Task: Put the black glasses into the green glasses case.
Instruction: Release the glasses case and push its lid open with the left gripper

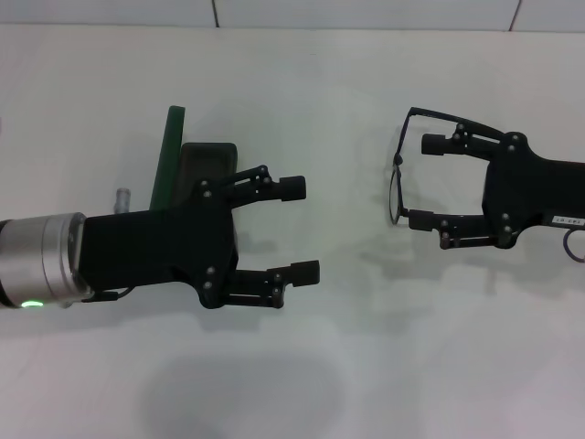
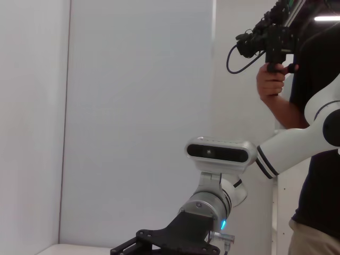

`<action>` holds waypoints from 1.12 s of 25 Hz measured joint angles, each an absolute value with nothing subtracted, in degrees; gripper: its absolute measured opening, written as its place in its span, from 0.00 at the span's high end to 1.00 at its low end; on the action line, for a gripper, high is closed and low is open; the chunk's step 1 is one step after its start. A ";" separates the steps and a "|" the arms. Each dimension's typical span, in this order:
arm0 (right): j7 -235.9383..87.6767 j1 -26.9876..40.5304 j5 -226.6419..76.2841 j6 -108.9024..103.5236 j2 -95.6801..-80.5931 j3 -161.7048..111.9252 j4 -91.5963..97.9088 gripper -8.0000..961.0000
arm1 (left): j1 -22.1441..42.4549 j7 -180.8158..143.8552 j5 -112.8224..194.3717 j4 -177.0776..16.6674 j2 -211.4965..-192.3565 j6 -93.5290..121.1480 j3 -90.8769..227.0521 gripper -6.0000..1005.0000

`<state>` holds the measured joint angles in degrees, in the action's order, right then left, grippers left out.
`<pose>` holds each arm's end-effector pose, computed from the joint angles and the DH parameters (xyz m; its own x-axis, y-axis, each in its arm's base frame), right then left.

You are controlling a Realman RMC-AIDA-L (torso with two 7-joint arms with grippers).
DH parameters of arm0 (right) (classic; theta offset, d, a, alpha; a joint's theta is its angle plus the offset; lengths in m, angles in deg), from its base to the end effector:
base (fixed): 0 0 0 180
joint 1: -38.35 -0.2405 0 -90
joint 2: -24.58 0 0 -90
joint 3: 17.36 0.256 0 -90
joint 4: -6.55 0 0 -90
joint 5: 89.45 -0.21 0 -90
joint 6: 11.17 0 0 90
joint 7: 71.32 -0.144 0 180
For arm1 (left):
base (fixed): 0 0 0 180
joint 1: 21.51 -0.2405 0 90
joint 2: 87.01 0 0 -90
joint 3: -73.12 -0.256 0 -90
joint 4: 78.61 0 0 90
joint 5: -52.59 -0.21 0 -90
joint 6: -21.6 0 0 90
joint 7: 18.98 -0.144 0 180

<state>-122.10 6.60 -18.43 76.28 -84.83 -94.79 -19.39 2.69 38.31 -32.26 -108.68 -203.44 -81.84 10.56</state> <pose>0.2301 0.3341 0.0004 0.8045 0.1070 -0.5843 -0.0538 -0.9665 -0.2511 -0.2346 0.2725 -0.0085 0.6796 0.0331 0.7329 0.1132 -0.9917 -0.0601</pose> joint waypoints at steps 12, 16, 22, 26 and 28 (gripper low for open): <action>-122.10 6.76 -18.42 76.71 -84.35 -94.79 -19.37 0.08 | 2.48 53.15 -31.61 -111.97 -204.70 -75.89 18.89 0.13; -122.09 6.67 -18.43 76.69 -84.22 -94.79 -19.42 0.08 | 2.38 71.13 -35.36 -121.71 -203.45 -66.10 21.20 0.13; -122.07 7.24 -18.43 76.20 -83.94 -94.79 -19.44 0.08 | 1.91 91.05 -51.16 -138.88 -203.17 -60.21 22.55 0.13; -122.02 7.54 -18.43 75.92 -83.69 -94.74 -19.47 0.08 | 1.81 98.24 -61.83 -145.22 -204.65 -59.51 23.07 0.13; -121.86 7.58 -18.43 75.80 -83.69 -94.71 -19.47 0.08 | 1.78 99.94 -65.71 -146.50 -205.46 -58.86 23.31 0.15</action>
